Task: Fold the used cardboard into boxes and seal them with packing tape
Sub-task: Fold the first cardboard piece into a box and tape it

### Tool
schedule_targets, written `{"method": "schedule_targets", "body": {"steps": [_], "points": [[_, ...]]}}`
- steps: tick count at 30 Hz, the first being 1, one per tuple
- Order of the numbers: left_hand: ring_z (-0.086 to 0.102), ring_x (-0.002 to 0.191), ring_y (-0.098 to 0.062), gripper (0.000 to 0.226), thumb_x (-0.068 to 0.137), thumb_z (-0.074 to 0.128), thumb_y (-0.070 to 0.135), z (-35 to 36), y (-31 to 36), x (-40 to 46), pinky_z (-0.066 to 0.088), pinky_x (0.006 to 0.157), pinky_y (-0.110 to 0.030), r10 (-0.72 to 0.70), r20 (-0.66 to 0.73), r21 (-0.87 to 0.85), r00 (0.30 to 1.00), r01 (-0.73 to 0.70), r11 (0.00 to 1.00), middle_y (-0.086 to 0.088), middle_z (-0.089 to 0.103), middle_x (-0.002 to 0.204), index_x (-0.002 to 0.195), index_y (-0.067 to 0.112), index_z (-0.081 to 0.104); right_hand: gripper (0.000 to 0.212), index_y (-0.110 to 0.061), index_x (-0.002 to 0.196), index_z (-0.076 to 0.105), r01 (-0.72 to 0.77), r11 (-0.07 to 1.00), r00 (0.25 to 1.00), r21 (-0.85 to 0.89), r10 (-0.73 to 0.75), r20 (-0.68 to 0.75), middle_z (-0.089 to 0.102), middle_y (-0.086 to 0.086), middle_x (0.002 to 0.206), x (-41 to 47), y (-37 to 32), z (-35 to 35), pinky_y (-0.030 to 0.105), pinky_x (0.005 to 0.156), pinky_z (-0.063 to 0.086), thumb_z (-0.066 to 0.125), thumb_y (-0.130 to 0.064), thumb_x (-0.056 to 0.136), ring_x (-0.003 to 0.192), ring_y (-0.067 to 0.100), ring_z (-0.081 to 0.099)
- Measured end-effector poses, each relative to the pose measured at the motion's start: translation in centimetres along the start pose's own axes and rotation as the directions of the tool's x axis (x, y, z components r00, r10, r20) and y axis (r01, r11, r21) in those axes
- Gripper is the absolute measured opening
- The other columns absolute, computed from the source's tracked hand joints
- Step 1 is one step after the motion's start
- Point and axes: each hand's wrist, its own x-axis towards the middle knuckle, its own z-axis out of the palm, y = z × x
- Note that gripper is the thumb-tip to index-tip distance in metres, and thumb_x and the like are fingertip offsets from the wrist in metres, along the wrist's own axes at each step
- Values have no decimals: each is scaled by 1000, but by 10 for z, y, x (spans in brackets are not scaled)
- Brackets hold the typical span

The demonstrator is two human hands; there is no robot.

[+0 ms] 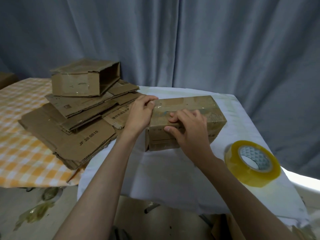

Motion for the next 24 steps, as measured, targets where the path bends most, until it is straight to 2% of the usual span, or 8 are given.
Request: {"method": "schedule_targets", "body": {"steps": [3, 6, 9, 12, 14, 17, 21, 24], "points": [[49, 131, -17, 36, 102, 50, 27, -4, 0, -5, 34, 110, -30, 28, 34, 81, 999, -30, 996, 4, 59, 139, 136, 25, 61, 21, -15, 88, 65, -6, 1000, 1000, 21, 6, -3, 68, -6, 98, 1, 1, 0, 36, 85, 33, 76, -33, 85, 90, 21, 50], [44, 133, -14, 50, 99, 54, 41, -4, -3, -9, 34, 110, -33, -70, 100, -3, 993, 71, 997, 4, 51, 146, 146, 26, 49, 21, -14, 89, 65, -13, 1000, 1000, 21, 13, 11, 69, -5, 99, 0, 1, -1, 36, 86, 33, 76, -32, 85, 92, 20, 50], [45, 130, -14, 51, 96, 62, 28, -2, -2, -9, 38, 107, -28, -156, 173, -182, 972, 187, 965, 3, 46, 138, 145, 21, 50, 22, -16, 97, 69, -19, 999, 999, 37, 18, 39, 69, -8, 105, 3, 2, -6, 42, 91, 40, 73, -35, 87, 97, 20, 54], [49, 123, -15, 43, 93, 65, 19, 0, 2, -8, 44, 109, -36, -177, 172, -268, 969, 219, 938, 5, 49, 130, 135, 24, 60, 39, -20, 127, 63, -26, 1000, 995, -4, 26, 93, 63, -7, 132, 6, 9, -14, 44, 105, 38, 58, -42, 96, 118, 18, 52], [49, 125, -16, 38, 93, 65, 18, 1, 5, -9, 39, 113, -41, -116, 135, -188, 984, 141, 972, 5, 51, 132, 131, 24, 64, 48, -25, 142, 53, -35, 982, 988, -186, 62, 141, 49, -9, 150, 6, 14, -16, 41, 111, 28, 47, -48, 100, 134, 19, 42], [39, 137, -14, 29, 94, 65, 24, -1, 10, -15, 16, 121, -33, 85, 27, 138, 996, -88, 987, 6, 48, 148, 123, 26, 71, 53, -28, 144, 51, -67, 950, 976, -306, 127, 180, 44, -11, 154, 4, 18, -12, 38, 112, 20, 35, -55, 101, 141, 19, 36], [47, 136, -12, 38, 100, 52, 40, 4, 18, -32, 31, 118, -37, 243, 191, 240, 951, -286, 928, 6, 58, 141, 132, 23, 65, 59, -28, 144, 49, -83, 937, 971, -340, 153, 184, 49, -11, 149, 9, 17, -9, 37, 110, 21, 25, -56, 97, 138, 17, 38], [34, 144, -14, 42, 104, 40, 42, 5, 17, -36, 23, 120, -35, 249, 239, 328, 939, -319, 889, 5, 49, 150, 139, 26, 58, 55, -24, 153, 37, -87, 956, 971, -280, 145, 192, 50, -7, 147, 13, 19, -9, 38, 109, 22, 26, -41, 102, 136, 19, 39]]}}
